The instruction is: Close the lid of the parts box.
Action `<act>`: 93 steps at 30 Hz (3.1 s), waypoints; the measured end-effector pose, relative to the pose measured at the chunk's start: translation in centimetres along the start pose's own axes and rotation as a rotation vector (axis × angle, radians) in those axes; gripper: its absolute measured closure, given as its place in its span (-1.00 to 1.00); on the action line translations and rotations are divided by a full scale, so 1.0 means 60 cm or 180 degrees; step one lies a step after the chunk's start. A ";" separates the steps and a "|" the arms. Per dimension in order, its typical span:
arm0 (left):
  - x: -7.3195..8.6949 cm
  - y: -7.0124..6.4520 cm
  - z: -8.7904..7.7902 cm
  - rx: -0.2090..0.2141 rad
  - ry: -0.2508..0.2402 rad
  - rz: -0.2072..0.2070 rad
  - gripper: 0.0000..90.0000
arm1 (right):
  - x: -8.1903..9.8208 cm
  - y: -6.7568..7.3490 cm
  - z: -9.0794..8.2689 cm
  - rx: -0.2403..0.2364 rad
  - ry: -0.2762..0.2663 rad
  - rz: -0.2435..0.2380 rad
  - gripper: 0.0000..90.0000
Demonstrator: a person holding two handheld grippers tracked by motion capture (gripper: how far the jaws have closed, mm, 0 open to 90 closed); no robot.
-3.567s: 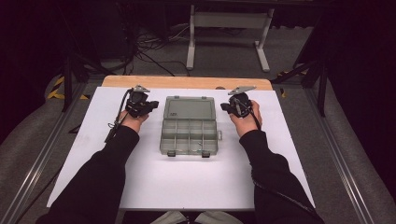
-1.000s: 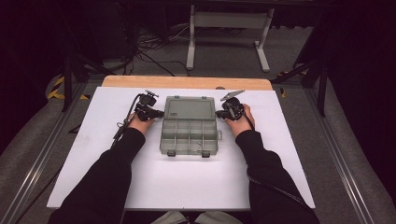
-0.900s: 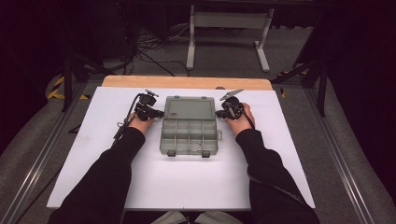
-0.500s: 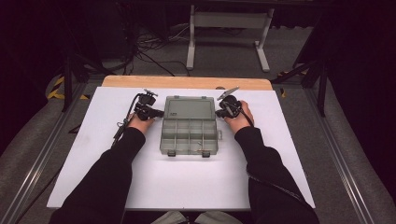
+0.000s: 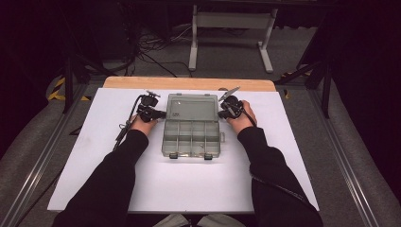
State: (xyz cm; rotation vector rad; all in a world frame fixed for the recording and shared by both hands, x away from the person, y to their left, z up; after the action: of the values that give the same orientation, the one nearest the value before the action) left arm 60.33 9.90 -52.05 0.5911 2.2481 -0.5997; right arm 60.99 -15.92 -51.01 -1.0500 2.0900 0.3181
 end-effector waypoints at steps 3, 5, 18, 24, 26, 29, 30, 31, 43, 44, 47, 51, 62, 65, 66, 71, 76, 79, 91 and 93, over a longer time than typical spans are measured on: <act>-0.001 -0.001 0.001 -0.0014 -0.0003 0.0033 0.99 | -0.001 -0.003 0.002 0.0003 -0.0075 0.0077 1.00; -0.003 -0.001 0.002 -0.0036 0.0009 0.0058 0.99 | -0.002 -0.004 0.004 -0.0002 -0.0124 0.0129 1.00; -0.017 -0.001 0.013 -0.0106 -0.0084 0.0058 0.99 | -0.012 -0.014 0.011 0.0021 -0.0268 0.0124 1.00; -0.028 -0.004 0.004 -0.0073 -0.0151 0.0079 0.99 | -0.022 -0.016 0.001 0.0002 -0.0358 0.0067 1.00; -0.030 -0.005 0.000 -0.0062 -0.0159 0.0099 0.99 | -0.027 -0.016 -0.005 0.0007 -0.0386 0.0042 1.00; -0.035 -0.007 -0.007 -0.0064 -0.0181 0.0138 0.99 | -0.032 -0.016 -0.009 0.0023 -0.0404 0.0034 1.00; -0.037 -0.006 -0.009 -0.0070 -0.0196 0.0148 0.99 | -0.036 -0.014 -0.013 0.0018 -0.0423 -0.0005 1.00; -0.038 -0.006 -0.012 -0.0069 -0.0199 0.0138 0.99 | -0.038 -0.014 -0.014 0.0016 -0.0434 -0.0014 1.00; -0.051 -0.017 -0.032 -0.0051 -0.0258 0.0236 0.99 | -0.055 -0.007 -0.042 -0.0031 -0.0525 -0.0123 1.00; -0.051 -0.018 -0.033 -0.0045 -0.0264 0.0230 0.99 | -0.056 -0.006 -0.044 -0.0026 -0.0529 -0.0134 1.00; -0.052 -0.020 -0.036 -0.0047 -0.0244 0.0252 0.99 | -0.059 -0.003 -0.050 -0.0029 -0.0518 -0.0200 1.00; -0.053 -0.024 -0.040 -0.0056 -0.0251 0.0296 0.99 | -0.061 0.000 -0.058 -0.0038 -0.0528 -0.0249 1.00; -0.060 -0.037 -0.057 -0.0030 -0.0269 0.0454 0.99 | -0.074 0.014 -0.083 -0.0087 -0.0620 -0.0350 1.00; -0.062 -0.043 -0.062 -0.0022 -0.0281 0.0479 0.99 | -0.078 0.020 -0.088 -0.0114 -0.0624 -0.0367 1.00; -0.062 -0.044 -0.065 -0.0012 -0.0286 0.0498 0.99 | -0.079 0.022 -0.090 -0.0125 -0.0625 -0.0372 1.00; -0.064 -0.054 -0.079 0.0045 -0.0283 0.0540 0.99 | -0.081 0.034 -0.101 -0.0182 -0.0612 -0.0394 1.00; -0.064 -0.065 -0.098 0.0144 -0.0279 0.0574 0.99 | -0.084 0.050 -0.115 -0.0246 -0.0603 -0.0422 1.00; -0.065 -0.073 -0.106 0.0172 -0.0278 0.0651 0.99 | -0.087 0.057 -0.121 -0.0269 -0.0585 -0.0456 1.00; -0.050 -0.091 -0.131 0.0389 -0.0266 0.0767 0.99 | -0.087 0.089 -0.149 -0.0474 -0.0510 -0.0450 1.00; -0.048 -0.096 -0.136 0.0440 -0.0247 0.0796 0.99 | -0.085 0.093 -0.153 -0.0494 -0.0472 -0.0466 1.00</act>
State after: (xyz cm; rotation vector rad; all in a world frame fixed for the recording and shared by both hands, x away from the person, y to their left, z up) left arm 54.58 9.37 -43.42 0.8877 2.0311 -0.6415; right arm 53.82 -14.22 -41.69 -1.2255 1.8691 0.4761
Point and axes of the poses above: each handheld gripper's, and its own axes: z roughly forward along the jaws, x roughly out of its underside, y roughly to its left, the point moved 9 cm from there along z, roughly forward along the jaws, and after that the axes turned 11 degrees about -y, right-handed, at the moved point
